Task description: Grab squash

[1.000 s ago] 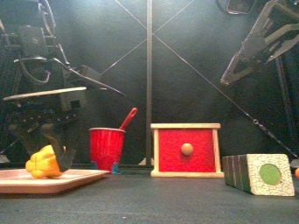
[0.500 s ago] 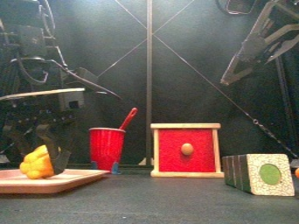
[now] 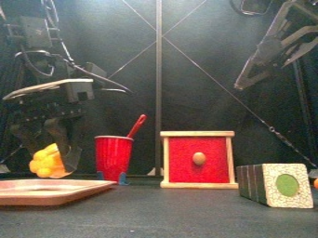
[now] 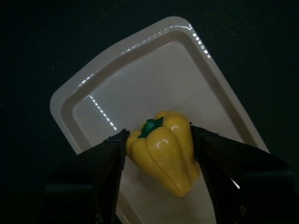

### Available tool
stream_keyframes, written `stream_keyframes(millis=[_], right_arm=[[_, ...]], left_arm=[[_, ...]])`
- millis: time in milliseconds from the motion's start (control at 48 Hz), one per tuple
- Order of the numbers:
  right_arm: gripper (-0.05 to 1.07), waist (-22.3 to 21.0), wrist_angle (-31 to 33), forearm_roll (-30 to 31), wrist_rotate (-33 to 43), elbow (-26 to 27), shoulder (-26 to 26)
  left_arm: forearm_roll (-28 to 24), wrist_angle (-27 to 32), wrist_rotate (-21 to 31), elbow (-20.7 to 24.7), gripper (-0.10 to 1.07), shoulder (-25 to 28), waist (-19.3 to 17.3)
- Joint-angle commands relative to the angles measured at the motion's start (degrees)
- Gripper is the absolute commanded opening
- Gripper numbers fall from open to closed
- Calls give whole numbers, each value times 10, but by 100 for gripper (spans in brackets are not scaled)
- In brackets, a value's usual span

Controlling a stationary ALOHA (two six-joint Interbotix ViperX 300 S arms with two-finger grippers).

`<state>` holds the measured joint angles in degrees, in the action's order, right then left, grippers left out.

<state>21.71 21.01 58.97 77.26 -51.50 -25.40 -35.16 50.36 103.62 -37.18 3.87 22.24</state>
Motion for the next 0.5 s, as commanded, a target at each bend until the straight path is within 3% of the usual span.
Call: stream_keyframes(millis=[0, 479], right_arm=[[100, -1, -2, 6, -1, 9, -10], [100, -1, -2, -2, 0, 6, -10]], left_arm=[[-7, 4, 1, 9, 71, -18, 1], [-15, 4, -1, 9, 71, -14, 3]])
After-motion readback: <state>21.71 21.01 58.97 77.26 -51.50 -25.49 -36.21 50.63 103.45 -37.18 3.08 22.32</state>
